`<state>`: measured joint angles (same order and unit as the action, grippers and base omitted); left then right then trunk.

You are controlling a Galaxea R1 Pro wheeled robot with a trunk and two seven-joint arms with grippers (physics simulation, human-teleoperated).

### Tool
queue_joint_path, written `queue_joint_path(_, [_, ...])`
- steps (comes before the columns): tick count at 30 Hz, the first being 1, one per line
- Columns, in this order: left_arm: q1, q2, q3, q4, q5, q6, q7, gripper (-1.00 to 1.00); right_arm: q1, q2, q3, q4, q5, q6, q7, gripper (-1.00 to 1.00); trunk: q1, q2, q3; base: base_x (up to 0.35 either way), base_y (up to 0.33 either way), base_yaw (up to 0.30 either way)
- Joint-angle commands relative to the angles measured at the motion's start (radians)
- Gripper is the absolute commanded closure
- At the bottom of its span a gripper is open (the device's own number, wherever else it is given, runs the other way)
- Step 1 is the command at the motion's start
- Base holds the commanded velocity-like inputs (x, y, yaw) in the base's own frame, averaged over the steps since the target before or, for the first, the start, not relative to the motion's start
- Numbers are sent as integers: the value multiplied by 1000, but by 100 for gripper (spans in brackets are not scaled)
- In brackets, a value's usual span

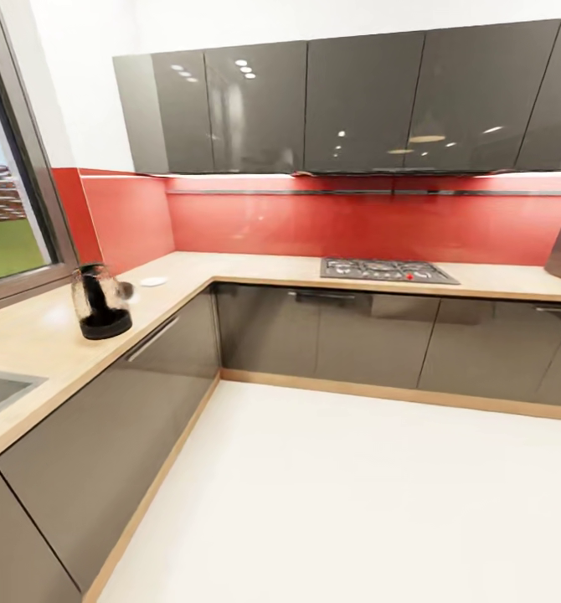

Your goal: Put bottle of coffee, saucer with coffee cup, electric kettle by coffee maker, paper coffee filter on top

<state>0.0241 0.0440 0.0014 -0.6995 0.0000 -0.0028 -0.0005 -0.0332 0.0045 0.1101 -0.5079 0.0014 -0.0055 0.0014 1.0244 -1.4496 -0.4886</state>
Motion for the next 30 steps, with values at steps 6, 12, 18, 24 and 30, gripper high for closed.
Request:
queue_joint_path(6, [0,0,0,-2,0,0,0,-100,-1,-1,2,0,0,-1,0,-100,1,0,-1,303,-155,62])
queue_joint_path(12, [0,0,0,-2,0,0,0,-100,-1,0,2,0,0,-1,0,-100,1,0,-1,303,-150,109])
queue_joint_path(18, [0,0,0,-2,0,0,0,-100,-1,0,2,0,0,-1,0,-100,1,0,-1,303,-143,146])
queue_joint_path(24, [0,1,0,-1,0,0,0,-100,-1,0,2,0,0,-1,0,-100,1,0,-1,303,-124,151])
queue_joint_path(30, [0,0,0,-1,0,0,-1,-100,-1,-1,2,0,0,-1,0,-100,1,0,-1,303,-111,139])
